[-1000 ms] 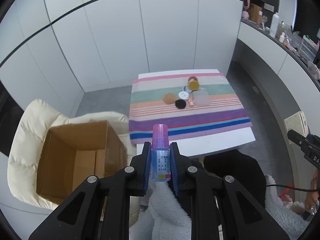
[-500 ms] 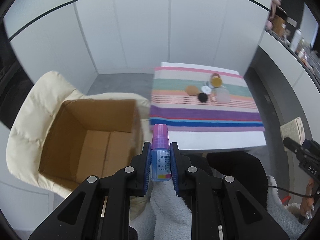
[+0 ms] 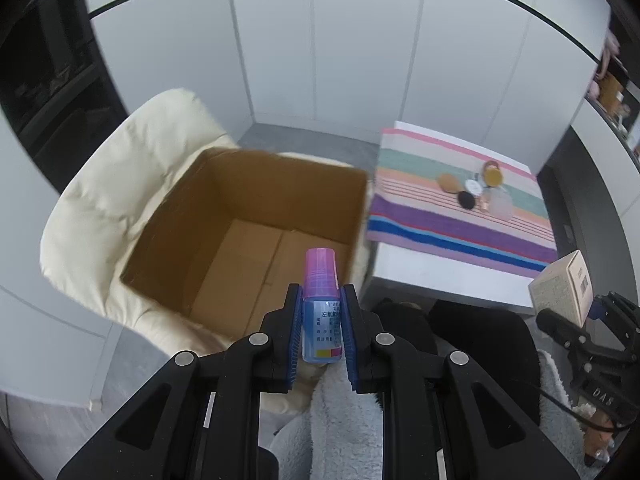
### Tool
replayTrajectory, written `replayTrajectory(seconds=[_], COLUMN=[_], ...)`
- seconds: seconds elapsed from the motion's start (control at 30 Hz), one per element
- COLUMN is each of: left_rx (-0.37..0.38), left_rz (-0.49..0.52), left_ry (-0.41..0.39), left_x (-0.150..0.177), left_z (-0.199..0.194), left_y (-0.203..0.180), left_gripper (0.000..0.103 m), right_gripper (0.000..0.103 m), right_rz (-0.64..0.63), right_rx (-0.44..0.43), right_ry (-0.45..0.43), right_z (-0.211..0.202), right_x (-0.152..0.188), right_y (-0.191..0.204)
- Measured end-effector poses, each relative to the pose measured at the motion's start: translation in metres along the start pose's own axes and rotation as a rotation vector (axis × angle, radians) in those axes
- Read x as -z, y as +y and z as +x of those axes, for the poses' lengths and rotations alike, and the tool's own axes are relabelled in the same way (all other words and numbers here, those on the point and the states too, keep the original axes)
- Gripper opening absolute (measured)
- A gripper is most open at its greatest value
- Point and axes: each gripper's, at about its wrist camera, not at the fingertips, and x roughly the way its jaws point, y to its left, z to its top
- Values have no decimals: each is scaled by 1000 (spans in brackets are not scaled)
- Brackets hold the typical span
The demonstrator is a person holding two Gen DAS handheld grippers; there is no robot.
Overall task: Organize objects
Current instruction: 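Carry the bottle and white box with both tools over the cardboard box, then open the left tool dropping the bottle while the right tool drops the white box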
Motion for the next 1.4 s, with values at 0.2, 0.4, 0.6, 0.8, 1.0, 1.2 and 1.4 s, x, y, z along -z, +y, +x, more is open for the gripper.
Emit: replayTrajectory(seconds=[0.2, 0.4, 0.6, 0.8, 1.0, 1.2, 1.4], left_rx=[-5, -85, -103, -157, -152, -89, -82], left_rz=[-72, -184, -267, -283, -313, -366, -400], left_ry=[4, 20, -21, -76, -29, 14, -4], left_x=[1, -13, -32, -51, -57, -55, -53], left_z=[7, 45, 67, 79, 97, 109, 105], left_y=[23, 52, 87, 107, 122, 133, 137], left_gripper=[19, 19, 19, 19, 19, 66, 91], right_gripper=[54, 54, 54, 54, 54, 55, 101], right_rz=[-89, -108, -184, -249, -288, -268, -214], right_rx=[-70, -136, -140, -161, -150, -173, -172], right_ry=[18, 31, 30, 37, 52, 71, 77], right_z=[16, 44, 76, 107, 144, 177, 192], right_x=[-11, -38, -74, -105, -126, -132, -134], right_y=[39, 56, 88, 121, 141, 150, 145])
